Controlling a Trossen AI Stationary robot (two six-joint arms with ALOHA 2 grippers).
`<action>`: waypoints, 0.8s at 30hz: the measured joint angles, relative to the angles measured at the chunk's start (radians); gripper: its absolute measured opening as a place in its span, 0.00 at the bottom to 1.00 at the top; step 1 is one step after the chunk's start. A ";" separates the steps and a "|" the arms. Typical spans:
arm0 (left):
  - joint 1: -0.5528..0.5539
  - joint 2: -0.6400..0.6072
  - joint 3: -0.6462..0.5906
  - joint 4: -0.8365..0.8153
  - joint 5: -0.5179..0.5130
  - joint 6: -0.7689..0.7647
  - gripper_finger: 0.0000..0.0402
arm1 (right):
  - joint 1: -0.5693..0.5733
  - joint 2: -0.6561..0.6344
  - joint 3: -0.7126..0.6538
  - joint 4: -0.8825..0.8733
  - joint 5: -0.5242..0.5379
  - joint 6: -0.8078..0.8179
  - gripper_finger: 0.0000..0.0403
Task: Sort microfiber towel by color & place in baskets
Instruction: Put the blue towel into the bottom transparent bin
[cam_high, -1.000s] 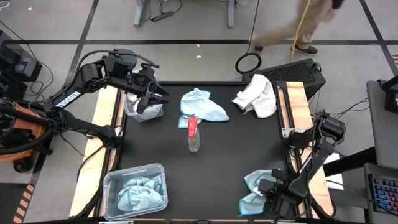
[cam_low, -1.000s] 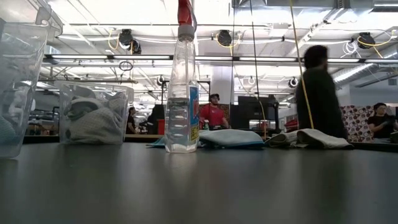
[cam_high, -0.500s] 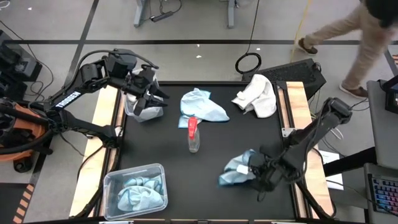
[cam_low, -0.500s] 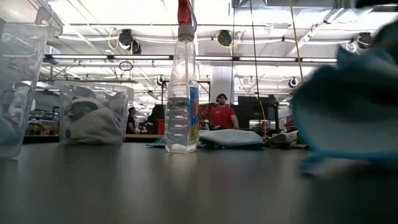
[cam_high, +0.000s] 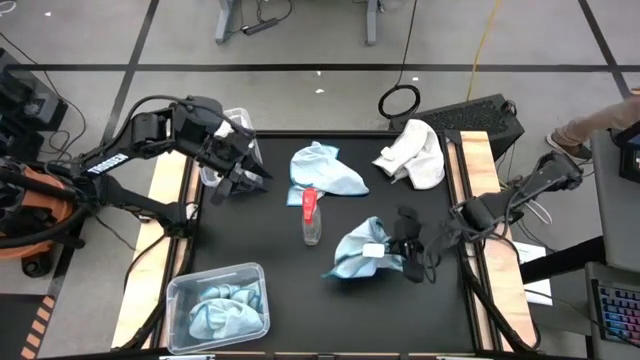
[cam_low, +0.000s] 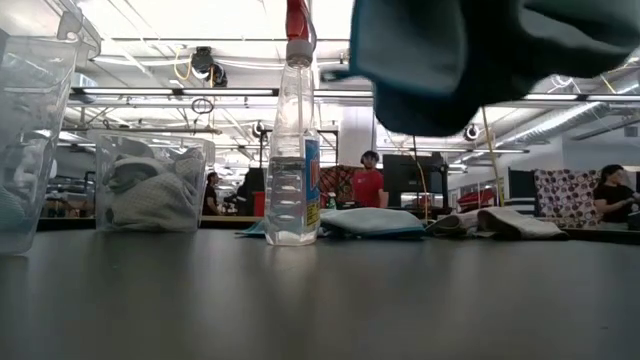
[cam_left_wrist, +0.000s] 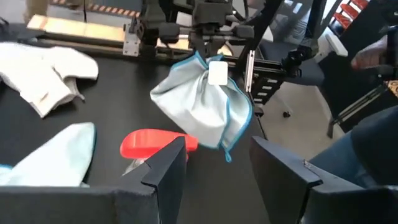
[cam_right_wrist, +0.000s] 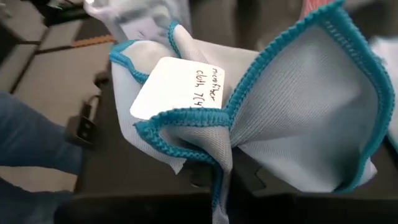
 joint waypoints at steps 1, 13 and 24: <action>-0.015 0.000 0.000 0.009 -0.017 -0.011 0.45 | -0.011 -0.001 0.000 0.019 -0.020 -0.025 0.00; -0.172 0.000 0.000 0.165 -0.063 -0.125 0.45 | -0.062 0.018 0.025 0.402 -0.001 -0.189 0.00; -0.255 0.009 0.001 0.160 -0.128 -0.106 0.48 | -0.110 0.340 0.414 0.340 -0.009 -0.353 0.00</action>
